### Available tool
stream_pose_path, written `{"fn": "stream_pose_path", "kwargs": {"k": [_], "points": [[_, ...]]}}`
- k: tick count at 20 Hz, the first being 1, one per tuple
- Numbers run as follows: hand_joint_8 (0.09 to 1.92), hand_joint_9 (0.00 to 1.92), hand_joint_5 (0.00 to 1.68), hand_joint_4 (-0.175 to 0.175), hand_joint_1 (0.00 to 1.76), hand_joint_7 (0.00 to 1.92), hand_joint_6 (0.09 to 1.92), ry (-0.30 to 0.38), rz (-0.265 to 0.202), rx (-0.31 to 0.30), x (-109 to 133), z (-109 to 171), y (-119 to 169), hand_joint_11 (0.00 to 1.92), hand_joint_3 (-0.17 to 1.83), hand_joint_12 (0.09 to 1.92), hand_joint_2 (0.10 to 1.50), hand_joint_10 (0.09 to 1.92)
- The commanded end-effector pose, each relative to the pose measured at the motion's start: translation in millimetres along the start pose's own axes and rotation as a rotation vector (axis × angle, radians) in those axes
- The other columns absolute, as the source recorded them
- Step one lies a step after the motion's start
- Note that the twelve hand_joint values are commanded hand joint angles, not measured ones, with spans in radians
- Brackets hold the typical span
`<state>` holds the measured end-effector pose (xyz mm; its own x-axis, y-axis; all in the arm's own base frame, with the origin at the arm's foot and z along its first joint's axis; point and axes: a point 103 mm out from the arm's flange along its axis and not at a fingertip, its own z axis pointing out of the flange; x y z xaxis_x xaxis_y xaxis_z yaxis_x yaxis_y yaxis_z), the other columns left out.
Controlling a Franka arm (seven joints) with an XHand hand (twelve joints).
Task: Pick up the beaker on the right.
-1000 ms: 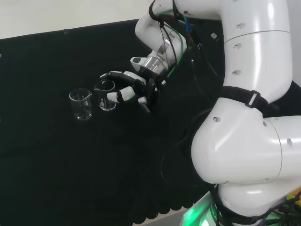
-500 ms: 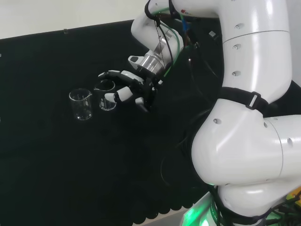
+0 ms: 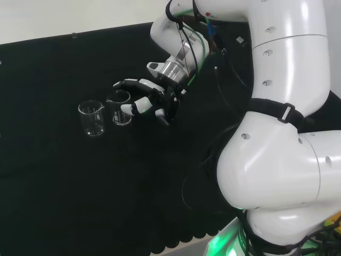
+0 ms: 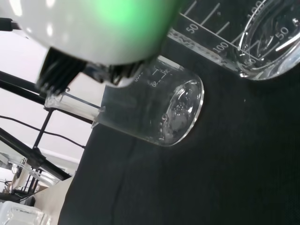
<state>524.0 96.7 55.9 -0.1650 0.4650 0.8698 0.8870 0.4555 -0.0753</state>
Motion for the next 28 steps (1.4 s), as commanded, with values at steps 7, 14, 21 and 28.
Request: {"fn": "stream_pose_path", "kwargs": {"k": [7,14,21,28], "points": [[0.63,0.37,0.34,0.004,1.07,0.36,0.52,0.013,0.002,0.011,-0.9,13.4,0.0,0.0,1.15,1.12,0.28,0.55],[0.62,0.38,0.35,0.005,1.08,0.37,0.54,0.037,0.016,0.001,-4.8,15.3,-2.3,0.0,1.14,1.13,0.28,0.55],[0.61,0.4,0.35,0.004,1.08,0.4,0.59,0.038,0.017,0.001,-4.8,15.2,-2.3,0.0,1.14,1.15,0.28,0.55],[0.6,0.4,0.34,0.003,1.08,0.4,0.61,0.032,0.017,0.008,-3.9,19.3,0.9,0.0,1.14,1.15,0.28,0.55]]}}
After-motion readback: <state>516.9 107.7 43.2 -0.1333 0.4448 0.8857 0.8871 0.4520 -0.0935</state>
